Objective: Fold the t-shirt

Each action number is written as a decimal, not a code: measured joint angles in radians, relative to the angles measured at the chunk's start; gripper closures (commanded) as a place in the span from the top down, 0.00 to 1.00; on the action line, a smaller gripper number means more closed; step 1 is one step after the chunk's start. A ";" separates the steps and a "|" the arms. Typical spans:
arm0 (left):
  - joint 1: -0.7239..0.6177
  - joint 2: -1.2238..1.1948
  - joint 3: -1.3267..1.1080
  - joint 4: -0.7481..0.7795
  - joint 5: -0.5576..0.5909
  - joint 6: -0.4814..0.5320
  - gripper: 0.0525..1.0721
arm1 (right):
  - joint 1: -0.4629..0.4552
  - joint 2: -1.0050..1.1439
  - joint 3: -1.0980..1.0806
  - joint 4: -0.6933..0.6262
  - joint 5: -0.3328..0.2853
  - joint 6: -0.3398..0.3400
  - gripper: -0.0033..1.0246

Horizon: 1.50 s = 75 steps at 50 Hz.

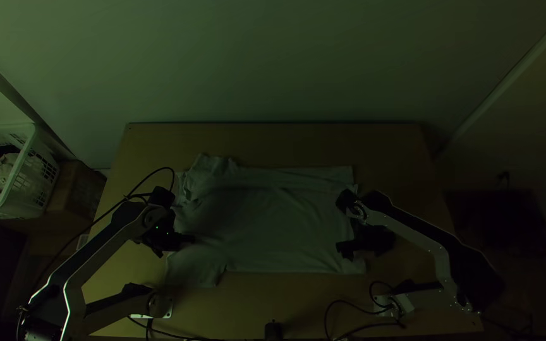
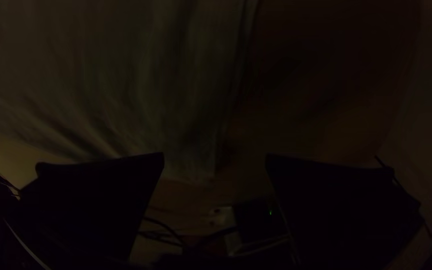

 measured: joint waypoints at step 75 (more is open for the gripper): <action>0.082 0.014 0.154 0.005 0.008 0.034 0.03 | -0.040 -0.240 -0.011 0.148 -0.149 -0.105 0.03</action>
